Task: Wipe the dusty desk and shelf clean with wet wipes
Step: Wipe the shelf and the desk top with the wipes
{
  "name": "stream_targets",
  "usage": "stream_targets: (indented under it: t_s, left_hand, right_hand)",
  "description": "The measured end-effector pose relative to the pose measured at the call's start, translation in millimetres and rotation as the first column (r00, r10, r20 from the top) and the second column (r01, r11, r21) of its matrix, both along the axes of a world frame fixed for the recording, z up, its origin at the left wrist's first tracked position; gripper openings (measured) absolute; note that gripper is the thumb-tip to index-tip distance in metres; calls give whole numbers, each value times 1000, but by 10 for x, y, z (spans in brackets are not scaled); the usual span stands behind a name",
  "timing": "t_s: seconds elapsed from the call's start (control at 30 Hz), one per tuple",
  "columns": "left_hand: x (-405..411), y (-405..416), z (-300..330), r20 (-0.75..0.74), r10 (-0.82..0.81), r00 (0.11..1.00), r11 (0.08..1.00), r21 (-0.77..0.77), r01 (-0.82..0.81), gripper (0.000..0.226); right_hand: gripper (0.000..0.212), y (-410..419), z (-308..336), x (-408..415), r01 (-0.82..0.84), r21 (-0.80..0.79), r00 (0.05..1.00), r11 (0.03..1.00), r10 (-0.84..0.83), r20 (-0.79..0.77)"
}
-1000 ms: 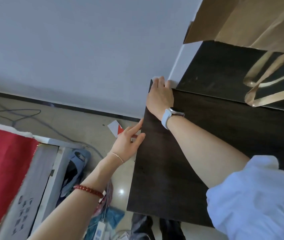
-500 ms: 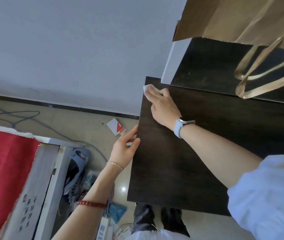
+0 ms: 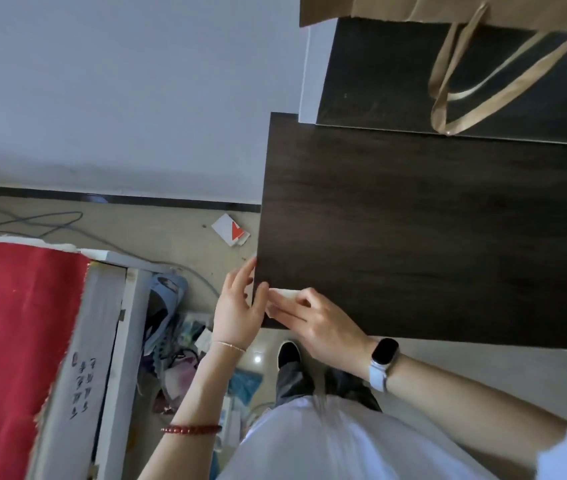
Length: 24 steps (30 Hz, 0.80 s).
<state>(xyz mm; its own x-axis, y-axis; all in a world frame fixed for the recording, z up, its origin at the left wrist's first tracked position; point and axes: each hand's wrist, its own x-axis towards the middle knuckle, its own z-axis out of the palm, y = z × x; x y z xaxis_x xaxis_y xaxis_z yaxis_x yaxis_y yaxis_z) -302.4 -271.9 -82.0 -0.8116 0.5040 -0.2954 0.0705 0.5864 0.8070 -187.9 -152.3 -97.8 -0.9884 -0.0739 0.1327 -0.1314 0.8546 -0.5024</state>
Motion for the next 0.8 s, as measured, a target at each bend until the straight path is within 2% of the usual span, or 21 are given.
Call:
stream_targets:
  t_s: [0.07, 0.13, 0.23, 0.33, 0.43, 0.53, 0.63, 0.7, 0.8]
  left_hand:
    - [86, 7, 22, -183, -136, 974, 987, -108, 117, 49]
    - [204, 16, 2, -338, -278, 899, 937, -299, 178, 55]
    - [389, 46, -12, -418, -374, 828, 875, -454, 167, 50]
    - [546, 122, 2, -428, -376, 822, 871, -466, 155, 45]
    - [687, 267, 50, -430, -428, 795, 858, -469, 209, 44]
    - [842, 477, 124, -418, -470, 777, 845, -469, 259, 42]
    - [1100, 760, 271, -379, -523, 763, 824, -454, 340, 45]
    - [1318, 975, 379, -378, -566, 733, 808, -431, 402, 46]
    - [1795, 1402, 561, -361, -616, 700, 783, -381, 492, 37]
  right_hand:
    - [43, 48, 13, 238, 70, -1, 997, 998, -70, 14]
    - [41, 112, 27, 494, 184, 1, 983, 983, -184, 19]
    - [49, 212, 32, 916, 448, 18, 894, 894, -448, 4]
    - [61, 446, -6, 1398, 759, 57, 648, 649, -761, 26]
    - [55, 759, 10, 1775, 927, 56, 371, 371, -928, 7]
    - [50, 1116, -12, 2034, 987, 18, 159, 161, -983, 92]
    - [39, 1403, 2, 2366, 997, -71, 25, 12, -981, 193]
    - [40, 1384, 93, 2534, 982, -185, 11, -32, -974, 226]
    - [47, 1244, 418, 2883, 964, -265, 32, 1, -993, 111]
